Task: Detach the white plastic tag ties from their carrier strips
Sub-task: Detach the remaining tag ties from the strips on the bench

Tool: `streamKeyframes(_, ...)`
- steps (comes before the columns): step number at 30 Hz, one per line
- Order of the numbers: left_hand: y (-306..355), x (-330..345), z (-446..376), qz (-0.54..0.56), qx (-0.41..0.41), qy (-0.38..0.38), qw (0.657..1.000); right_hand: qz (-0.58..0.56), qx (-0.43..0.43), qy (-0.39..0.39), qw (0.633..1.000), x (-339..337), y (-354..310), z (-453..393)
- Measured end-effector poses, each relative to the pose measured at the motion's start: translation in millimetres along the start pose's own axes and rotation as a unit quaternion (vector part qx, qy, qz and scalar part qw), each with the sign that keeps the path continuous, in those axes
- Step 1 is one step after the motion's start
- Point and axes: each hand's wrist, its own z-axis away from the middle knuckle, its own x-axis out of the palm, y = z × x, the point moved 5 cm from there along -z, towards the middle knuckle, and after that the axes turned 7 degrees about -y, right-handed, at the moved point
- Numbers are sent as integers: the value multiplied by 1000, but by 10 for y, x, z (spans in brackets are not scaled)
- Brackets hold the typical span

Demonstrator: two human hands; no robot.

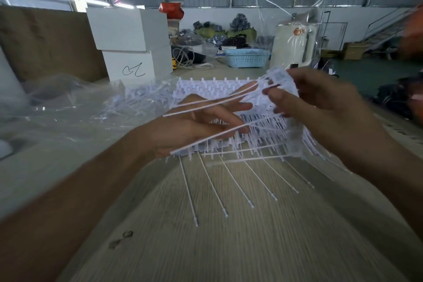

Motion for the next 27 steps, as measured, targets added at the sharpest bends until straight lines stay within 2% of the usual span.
streamKeyframes(2, 7, 22, 33, 49, 12, -91, 995, -7, -49, 20, 999, -34, -49, -17)
streamKeyframes(3, -18, -34, 72, 92, -3, -107, 990, -27, -83, 16, 996, -60, -79, -15)
streamKeyframes(4, -71, -138, 125, 142, -31, -87, 986, -47, -114, 5, 992, -87, -107, -6)
streamKeyframes(6, -211, -441, 240, 205, -81, 42, 975, -71, -144, -35, 986, -127, -145, 7)
streamKeyframes(8, -323, -705, 335, 218, -97, 168, 957, -117, -125, -80, 982, -147, -110, 2)
streamKeyframes(10, -397, -803, 356, 262, -95, 198, 940, -191, -82, -121, 971, -162, -35, -7)
streamKeyframes(12, -390, -752, 314, 325, -91, 162, 927, -214, -33, -174, 961, -161, 57, -16)
streamKeyframes(15, -340, -647, 254, 372, -73, 109, 919, -117, 87, -220, 965, -118, 282, -28)
streamKeyframes(17, -301, -637, 242, 380, -59, 117, 916, -8, 150, -208, 966, -100, 417, -26)
streamKeyframes(18, -275, -647, 247, 381, -54, 128, 914, 47, 156, -199, 966, -100, 450, -32)
streamKeyframes(20, -226, -694, 278, 361, -65, 153, 918, 166, 121, -162, 965, -162, 422, -65)
streamKeyframes(22, -198, -724, 311, 304, -96, 170, 932, 237, 86, -112, 961, -307, 328, -107)
streamKeyframes(27, -193, -722, 285, 148, -100, 224, 958, 257, 6, -21, 966, -561, 64, -128)
